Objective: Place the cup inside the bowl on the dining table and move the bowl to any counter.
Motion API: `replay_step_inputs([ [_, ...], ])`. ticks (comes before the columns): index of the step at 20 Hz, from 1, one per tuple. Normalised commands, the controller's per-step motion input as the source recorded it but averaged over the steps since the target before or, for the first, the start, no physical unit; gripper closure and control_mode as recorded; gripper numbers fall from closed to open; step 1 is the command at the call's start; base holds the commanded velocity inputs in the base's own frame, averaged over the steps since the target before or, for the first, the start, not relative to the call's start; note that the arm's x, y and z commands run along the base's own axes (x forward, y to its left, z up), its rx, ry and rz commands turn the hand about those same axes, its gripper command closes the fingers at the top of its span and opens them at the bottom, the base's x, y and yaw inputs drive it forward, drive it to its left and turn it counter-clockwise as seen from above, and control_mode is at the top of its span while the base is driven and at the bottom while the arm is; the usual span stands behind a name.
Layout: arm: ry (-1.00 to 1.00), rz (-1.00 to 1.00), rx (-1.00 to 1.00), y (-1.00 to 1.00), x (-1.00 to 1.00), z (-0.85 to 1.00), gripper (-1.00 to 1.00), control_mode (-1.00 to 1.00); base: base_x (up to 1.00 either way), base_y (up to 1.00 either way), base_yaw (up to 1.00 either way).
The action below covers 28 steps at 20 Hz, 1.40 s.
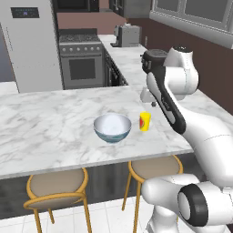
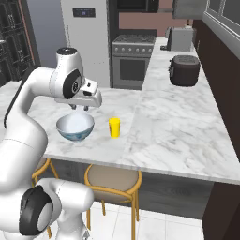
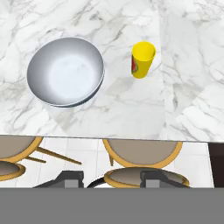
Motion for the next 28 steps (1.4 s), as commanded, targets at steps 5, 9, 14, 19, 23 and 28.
replay_step_inputs([
  [5, 0.01, 0.00, 0.00, 0.00, 0.00, -0.01, -1.00, -1.00, 0.00, 0.00, 0.00],
  [9, 0.05, 0.00, 0.00, 0.00, 0.02, -0.06, -1.00, -1.00, 0.00, 0.00, 0.00],
  [14, 0.00, 0.00, 0.00, -0.22, 0.08, -0.24, -1.00, -1.00, 0.00, 0.00, 0.00],
  [19, 0.00, 0.00, 0.00, -0.27, 0.04, -0.08, -1.00, -1.00, 0.00, 0.00, 0.00],
  [23, 0.00, 0.00, 0.00, -0.37, 0.21, 0.00, -1.00, -1.00, 0.00, 0.00, 0.00],
  [28, 0.00, 0.00, 0.00, -0.29, 0.27, 0.00, -1.00, -1.00, 0.00, 0.00, 0.00],
])
